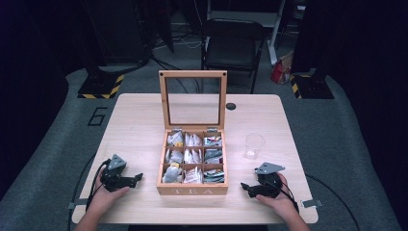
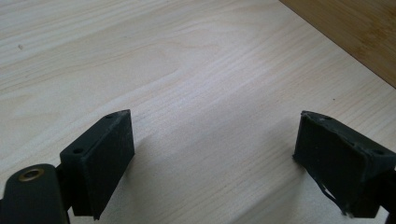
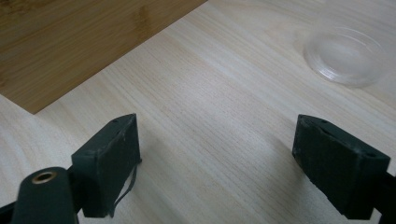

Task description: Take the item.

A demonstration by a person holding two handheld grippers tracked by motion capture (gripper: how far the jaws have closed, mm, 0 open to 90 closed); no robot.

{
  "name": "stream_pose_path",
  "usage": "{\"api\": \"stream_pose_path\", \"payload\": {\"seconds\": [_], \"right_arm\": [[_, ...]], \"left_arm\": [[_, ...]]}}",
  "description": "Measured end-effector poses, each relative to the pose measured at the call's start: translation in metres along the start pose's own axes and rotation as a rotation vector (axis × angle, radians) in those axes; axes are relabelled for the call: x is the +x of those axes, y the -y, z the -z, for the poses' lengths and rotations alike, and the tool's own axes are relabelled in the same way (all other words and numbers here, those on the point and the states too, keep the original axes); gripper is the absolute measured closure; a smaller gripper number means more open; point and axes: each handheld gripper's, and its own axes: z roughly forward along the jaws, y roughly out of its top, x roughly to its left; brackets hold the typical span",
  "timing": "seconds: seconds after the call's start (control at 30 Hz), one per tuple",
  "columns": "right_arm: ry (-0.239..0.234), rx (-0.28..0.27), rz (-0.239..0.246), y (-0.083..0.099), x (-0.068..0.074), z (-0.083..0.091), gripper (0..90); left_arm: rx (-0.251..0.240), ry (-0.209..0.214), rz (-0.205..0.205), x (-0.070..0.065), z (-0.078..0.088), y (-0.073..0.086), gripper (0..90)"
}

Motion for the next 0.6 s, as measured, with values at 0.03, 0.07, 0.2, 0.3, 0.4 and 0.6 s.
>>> {"api": "stream_pose_path", "payload": {"seconds": [0.03,0.07,0.2,0.3,0.4,0.6], "right_arm": [[0.0,0.0,0.0,0.0,0.0,0.0,14.3],[0.0,0.0,0.0,0.0,0.0,0.0,14.3],[0.002,-0.001,-0.01,-0.0004,0.0006,-0.0005,14.6],[-0.005,-0.001,-0.004,-0.0003,0.0003,-0.0002,15.3],[-0.006,-0.002,-0.002,-0.0003,0.0002,-0.0002,15.3],[-0.006,-0.001,-0.004,-0.0003,0.0003,-0.0002,15.4]], "left_arm": [[0.0,0.0,0.0,0.0,0.0,0.0,11.6],[0.0,0.0,0.0,0.0,0.0,0.0,11.6],[0.006,0.006,-0.002,0.0003,0.0005,-0.0002,11.6],[0.01,0.007,-0.002,0.0005,0.0008,-0.0004,11.6],[0.012,0.008,-0.007,0.0008,0.0011,-0.0006,11.6],[0.012,0.011,-0.002,0.0004,0.0011,-0.0004,11.6]]}}
